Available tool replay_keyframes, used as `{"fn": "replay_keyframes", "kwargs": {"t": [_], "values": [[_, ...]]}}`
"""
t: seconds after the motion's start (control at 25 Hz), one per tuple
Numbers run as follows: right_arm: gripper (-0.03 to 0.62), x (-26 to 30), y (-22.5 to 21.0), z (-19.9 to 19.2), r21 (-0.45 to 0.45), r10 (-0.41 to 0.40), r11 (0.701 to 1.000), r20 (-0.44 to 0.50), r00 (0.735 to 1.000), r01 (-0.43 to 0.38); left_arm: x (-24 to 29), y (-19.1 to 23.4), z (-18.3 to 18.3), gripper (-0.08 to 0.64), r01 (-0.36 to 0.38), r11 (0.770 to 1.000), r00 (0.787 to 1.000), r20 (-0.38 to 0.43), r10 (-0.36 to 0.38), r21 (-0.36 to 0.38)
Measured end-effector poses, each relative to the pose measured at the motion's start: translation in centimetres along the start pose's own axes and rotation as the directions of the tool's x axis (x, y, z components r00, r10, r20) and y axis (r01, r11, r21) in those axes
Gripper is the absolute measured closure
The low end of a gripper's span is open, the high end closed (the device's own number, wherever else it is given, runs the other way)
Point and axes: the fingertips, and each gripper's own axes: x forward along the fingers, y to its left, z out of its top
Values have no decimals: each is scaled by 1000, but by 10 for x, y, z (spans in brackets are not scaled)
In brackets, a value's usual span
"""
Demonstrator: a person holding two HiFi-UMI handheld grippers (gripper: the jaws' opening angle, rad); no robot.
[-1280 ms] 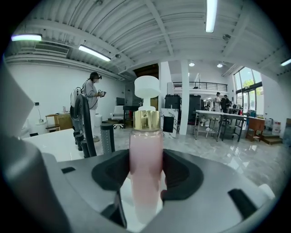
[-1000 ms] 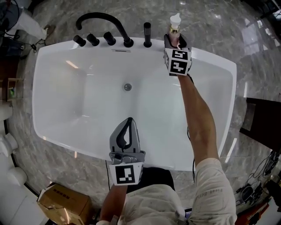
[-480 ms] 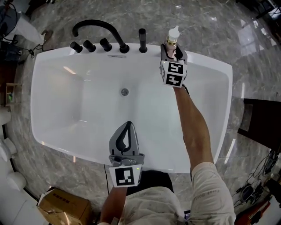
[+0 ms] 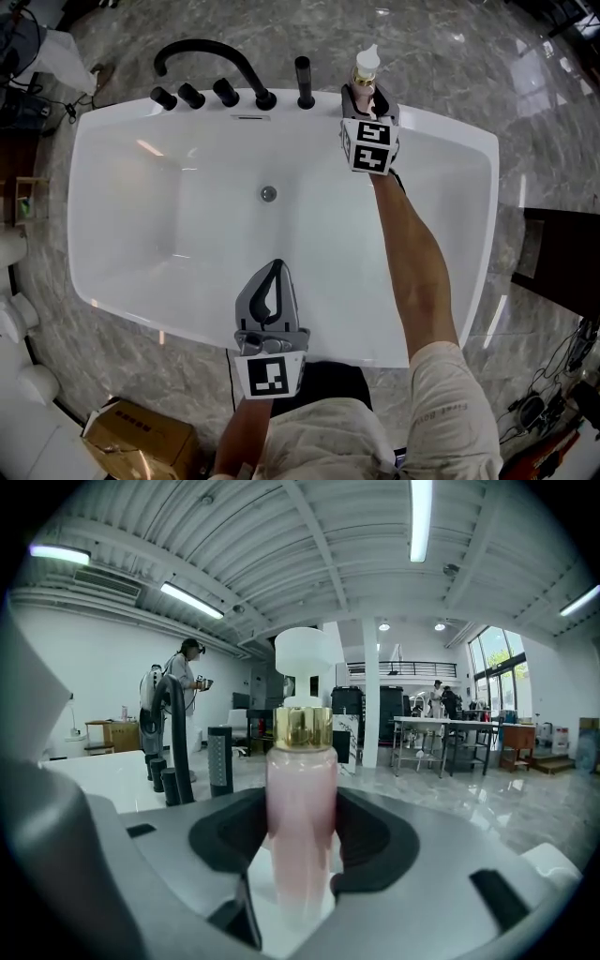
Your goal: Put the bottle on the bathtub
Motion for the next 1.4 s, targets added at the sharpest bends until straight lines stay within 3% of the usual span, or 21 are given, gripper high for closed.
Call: {"fn": "replay_keyframes", "kwargs": {"t": [0.64, 0.96, 1.4], "values": [[394, 6, -3, 3, 13, -56, 998, 9, 998, 56, -5, -1, -3, 560, -5, 1000, 1000, -3, 5, 5], [396, 9, 0, 10, 6, -62, 998, 25, 998, 62, 23, 14, 3, 560, -14, 994, 999, -35, 10, -107], [391, 2, -3, 2, 19, -47, 999, 45, 998, 46, 22, 11, -3, 560, -6, 994, 999, -44, 1, -108]]}}
